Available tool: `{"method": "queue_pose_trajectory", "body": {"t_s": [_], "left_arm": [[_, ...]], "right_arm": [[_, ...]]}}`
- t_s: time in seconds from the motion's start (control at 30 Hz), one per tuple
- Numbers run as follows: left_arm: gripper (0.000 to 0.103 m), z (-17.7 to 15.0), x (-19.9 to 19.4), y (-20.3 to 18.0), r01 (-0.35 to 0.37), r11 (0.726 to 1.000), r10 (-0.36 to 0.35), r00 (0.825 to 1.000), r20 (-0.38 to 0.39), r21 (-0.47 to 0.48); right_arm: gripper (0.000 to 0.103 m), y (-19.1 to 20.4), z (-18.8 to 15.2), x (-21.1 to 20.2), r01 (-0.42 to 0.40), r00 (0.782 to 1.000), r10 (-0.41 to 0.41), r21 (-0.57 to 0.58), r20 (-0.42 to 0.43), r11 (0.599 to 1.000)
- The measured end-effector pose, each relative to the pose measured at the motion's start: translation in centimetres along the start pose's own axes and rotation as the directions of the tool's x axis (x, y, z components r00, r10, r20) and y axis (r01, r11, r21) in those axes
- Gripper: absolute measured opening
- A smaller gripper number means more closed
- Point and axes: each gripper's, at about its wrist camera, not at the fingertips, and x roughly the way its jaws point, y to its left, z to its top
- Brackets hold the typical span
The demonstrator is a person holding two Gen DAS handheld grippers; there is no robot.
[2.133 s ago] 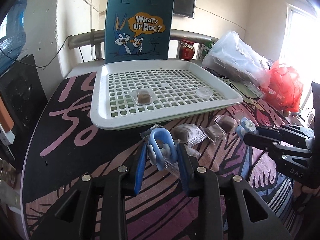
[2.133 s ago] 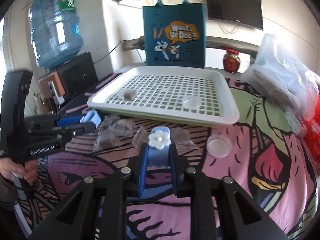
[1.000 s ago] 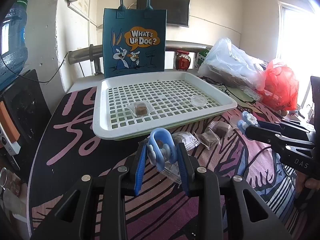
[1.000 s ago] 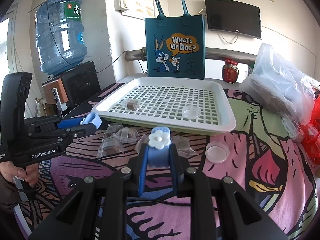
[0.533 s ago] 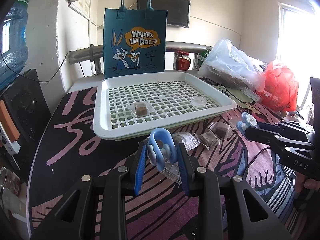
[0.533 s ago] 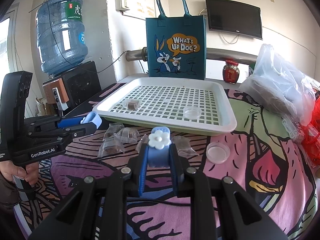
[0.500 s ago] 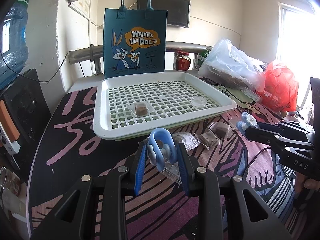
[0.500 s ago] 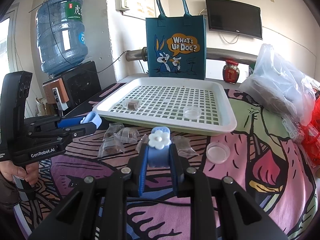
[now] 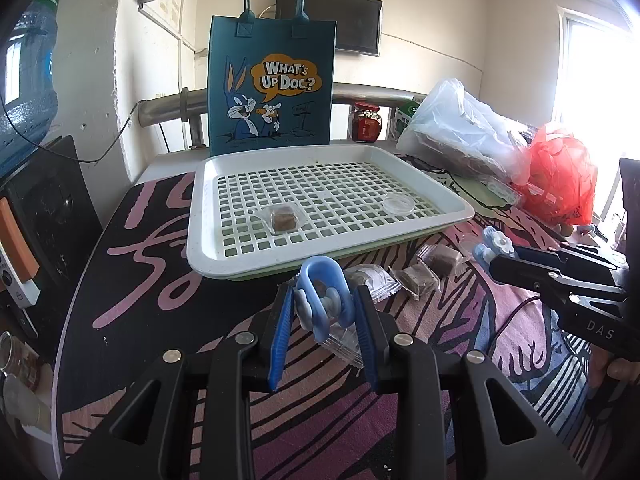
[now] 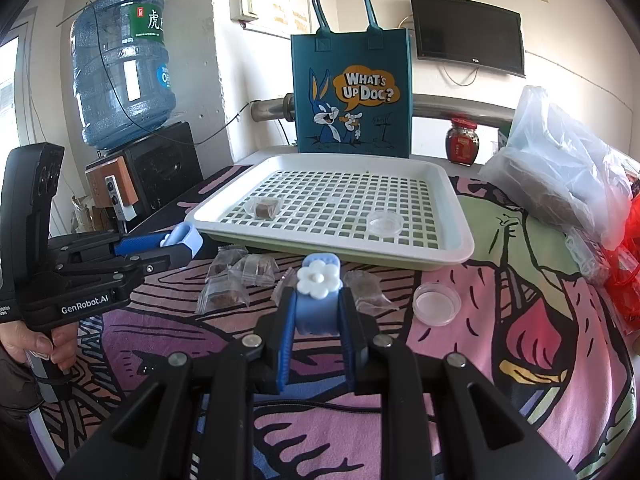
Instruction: Organize objects
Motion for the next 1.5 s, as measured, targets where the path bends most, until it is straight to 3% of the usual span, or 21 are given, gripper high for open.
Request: {"method": "queue_pose_trajectory", "body": {"t_s": [1.5], "left_arm": [[0.03,0.0,0.6,1.0,0.03,0.997,-0.032,0.999,-0.024,-0.068]], "right_arm": [[0.02,-1.7,-0.1,0.3,-0.045,0.999,0.047,0.096,-0.019,0.994]]}}
